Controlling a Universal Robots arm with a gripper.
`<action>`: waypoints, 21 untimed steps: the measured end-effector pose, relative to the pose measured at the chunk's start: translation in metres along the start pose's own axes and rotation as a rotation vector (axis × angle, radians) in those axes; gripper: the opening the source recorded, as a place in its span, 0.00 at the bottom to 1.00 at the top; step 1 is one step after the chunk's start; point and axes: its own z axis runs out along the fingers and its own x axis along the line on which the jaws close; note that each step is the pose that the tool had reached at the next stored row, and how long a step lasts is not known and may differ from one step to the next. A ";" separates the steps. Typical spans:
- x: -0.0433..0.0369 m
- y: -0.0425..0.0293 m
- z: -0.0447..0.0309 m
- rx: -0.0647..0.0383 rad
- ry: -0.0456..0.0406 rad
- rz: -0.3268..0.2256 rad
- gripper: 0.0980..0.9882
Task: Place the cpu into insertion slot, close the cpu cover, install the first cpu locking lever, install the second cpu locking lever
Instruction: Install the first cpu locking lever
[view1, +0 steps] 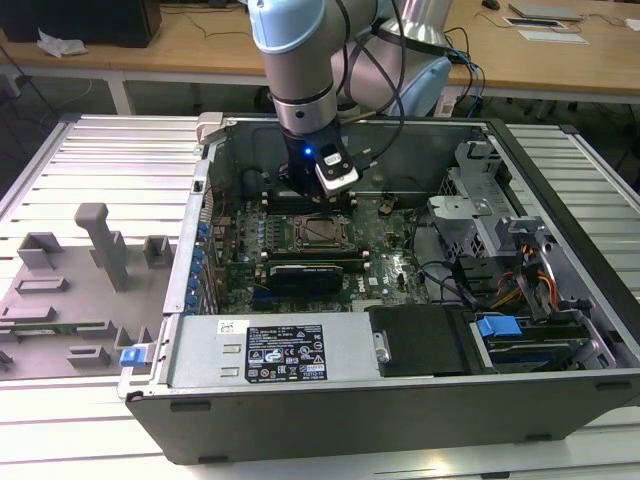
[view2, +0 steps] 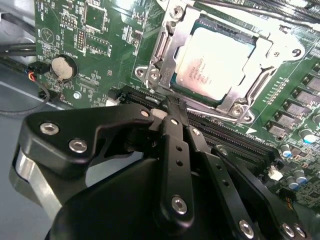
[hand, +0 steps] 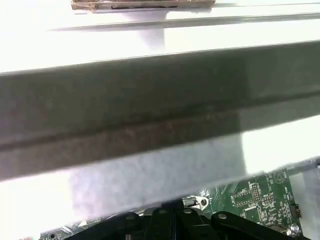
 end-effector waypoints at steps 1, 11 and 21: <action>0.0001 0.0008 0.0001 0.000 0.0000 0.000 0.01; 0.0022 0.0033 0.0070 0.012 -0.0067 0.041 0.01; 0.0020 0.0033 0.0080 0.014 -0.0084 0.049 0.01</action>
